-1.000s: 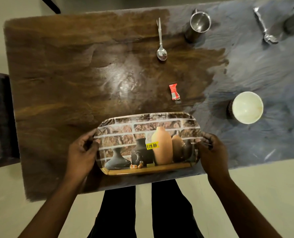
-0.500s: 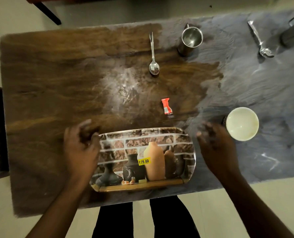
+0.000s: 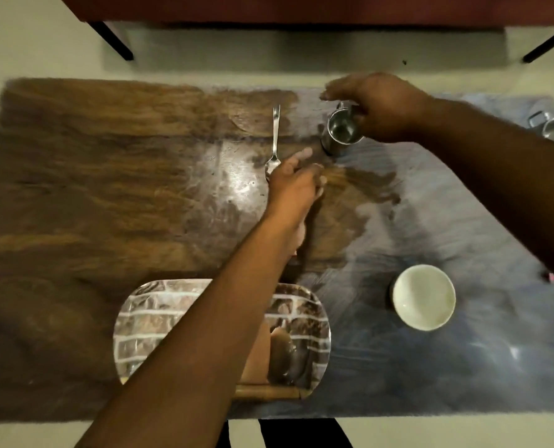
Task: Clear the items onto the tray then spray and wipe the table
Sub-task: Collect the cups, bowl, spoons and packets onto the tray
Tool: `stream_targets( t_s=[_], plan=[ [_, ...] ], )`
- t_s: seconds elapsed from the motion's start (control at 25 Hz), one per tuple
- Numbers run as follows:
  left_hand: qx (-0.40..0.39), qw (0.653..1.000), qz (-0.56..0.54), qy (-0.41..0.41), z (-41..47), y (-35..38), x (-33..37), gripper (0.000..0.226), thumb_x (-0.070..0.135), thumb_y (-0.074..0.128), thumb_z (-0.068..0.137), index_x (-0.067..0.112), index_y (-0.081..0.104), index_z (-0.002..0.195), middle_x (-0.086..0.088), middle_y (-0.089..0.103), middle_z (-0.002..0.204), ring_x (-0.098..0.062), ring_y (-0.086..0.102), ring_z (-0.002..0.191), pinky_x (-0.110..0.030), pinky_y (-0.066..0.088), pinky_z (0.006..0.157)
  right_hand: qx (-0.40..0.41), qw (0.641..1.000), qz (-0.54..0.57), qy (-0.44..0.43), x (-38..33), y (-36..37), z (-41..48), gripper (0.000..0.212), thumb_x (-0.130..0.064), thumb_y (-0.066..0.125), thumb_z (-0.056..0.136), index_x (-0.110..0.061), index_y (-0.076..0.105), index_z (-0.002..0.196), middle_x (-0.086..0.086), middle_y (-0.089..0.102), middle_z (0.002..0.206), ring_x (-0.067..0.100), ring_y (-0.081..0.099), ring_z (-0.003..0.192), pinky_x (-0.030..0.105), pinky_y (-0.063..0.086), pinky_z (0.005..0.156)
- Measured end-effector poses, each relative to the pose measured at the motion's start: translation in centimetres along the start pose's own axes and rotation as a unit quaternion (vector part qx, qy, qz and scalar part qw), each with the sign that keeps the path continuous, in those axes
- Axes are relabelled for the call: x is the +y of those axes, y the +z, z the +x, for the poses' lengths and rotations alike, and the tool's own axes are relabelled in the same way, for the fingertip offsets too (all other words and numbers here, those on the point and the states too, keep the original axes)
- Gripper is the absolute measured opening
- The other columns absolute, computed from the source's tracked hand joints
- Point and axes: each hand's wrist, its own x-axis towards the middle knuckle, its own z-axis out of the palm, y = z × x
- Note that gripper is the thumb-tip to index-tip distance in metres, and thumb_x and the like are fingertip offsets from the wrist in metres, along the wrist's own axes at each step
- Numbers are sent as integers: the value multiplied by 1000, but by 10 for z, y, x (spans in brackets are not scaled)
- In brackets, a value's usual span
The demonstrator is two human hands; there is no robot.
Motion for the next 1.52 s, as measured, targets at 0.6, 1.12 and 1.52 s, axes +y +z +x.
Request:
stream_targets(
  t_s=[0.6, 1.12, 1.52],
  plan=[
    [7, 997, -55, 62, -26, 19, -28, 48, 9, 48, 112, 16, 49, 160, -5, 58, 159, -18, 54, 146, -40, 41, 125, 107, 989, 9, 101, -37, 30, -74, 22, -24, 69, 96, -8, 82, 103, 19, 79, 89, 36, 71, 79, 41, 59, 76],
    [169, 979, 38, 109, -152, -285, -104, 28, 11, 82, 93, 10, 81, 121, 4, 85, 109, -13, 79, 110, -24, 62, 96, 90, 737, 562, 365, -367, 205, -180, 44, -35, 73, 74, -28, 78, 118, -12, 82, 87, 5, 78, 75, 34, 67, 78],
    [131, 989, 16, 67, -124, -316, -89, 27, 12, 76, 99, 4, 78, 125, -28, 80, 112, -34, 59, 81, -36, 51, 64, 148, 678, 617, 371, -404, 232, -153, 24, -28, 66, 84, -35, 80, 101, 1, 83, 83, 24, 81, 73, 55, 67, 76]
  ],
)
